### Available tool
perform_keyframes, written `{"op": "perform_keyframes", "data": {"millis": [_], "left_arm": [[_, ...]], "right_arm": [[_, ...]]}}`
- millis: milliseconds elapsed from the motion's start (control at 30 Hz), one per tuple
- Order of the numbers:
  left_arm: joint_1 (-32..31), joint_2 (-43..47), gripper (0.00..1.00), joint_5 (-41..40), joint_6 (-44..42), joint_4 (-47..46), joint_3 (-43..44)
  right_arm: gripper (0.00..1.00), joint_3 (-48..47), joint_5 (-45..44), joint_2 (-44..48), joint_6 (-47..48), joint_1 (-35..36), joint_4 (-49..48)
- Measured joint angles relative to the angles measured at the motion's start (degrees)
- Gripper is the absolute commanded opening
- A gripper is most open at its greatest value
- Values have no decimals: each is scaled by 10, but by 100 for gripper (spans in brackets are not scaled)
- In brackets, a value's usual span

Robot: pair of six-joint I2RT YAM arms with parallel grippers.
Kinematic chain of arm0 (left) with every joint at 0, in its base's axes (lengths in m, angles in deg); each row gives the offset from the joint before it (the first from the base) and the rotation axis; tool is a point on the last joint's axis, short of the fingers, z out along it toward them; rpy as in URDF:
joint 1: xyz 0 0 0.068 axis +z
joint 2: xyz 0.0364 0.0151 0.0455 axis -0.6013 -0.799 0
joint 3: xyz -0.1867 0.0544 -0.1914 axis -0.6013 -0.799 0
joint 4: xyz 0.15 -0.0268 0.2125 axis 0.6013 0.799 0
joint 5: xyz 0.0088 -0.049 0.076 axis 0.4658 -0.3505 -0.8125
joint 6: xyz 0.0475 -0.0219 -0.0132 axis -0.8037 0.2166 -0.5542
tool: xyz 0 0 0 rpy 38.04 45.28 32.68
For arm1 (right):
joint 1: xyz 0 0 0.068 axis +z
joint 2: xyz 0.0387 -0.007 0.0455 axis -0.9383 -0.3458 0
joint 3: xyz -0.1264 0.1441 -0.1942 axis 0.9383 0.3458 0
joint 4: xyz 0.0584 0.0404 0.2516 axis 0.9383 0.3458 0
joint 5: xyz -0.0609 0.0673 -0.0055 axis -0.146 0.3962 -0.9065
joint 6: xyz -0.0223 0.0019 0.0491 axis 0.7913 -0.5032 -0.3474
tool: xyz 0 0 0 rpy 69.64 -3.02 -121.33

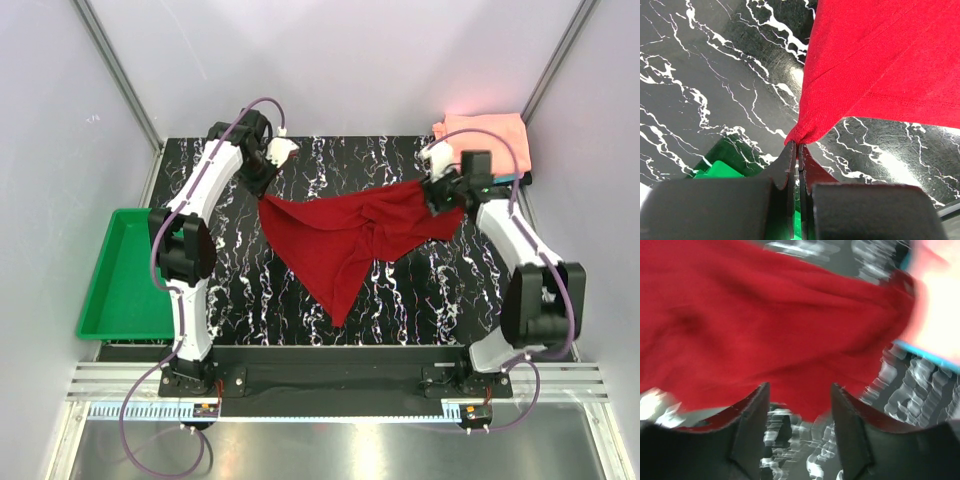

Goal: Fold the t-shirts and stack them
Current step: Flatten the tshirt out

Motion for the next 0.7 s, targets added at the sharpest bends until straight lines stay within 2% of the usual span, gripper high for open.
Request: {"op": "perform_keyframes", "data": {"millis": [100, 233, 700], "left_arm": [[-2, 0, 0, 3, 4, 0, -1], [-6, 0, 0, 7, 9, 0, -2], [-12, 1, 0, 8, 12, -4, -17]], "right_arm": [[49, 68, 45, 58, 56, 84, 3], [46, 131, 74, 64, 97, 200, -5], [42, 162, 38, -5, 174, 214, -51]]}}
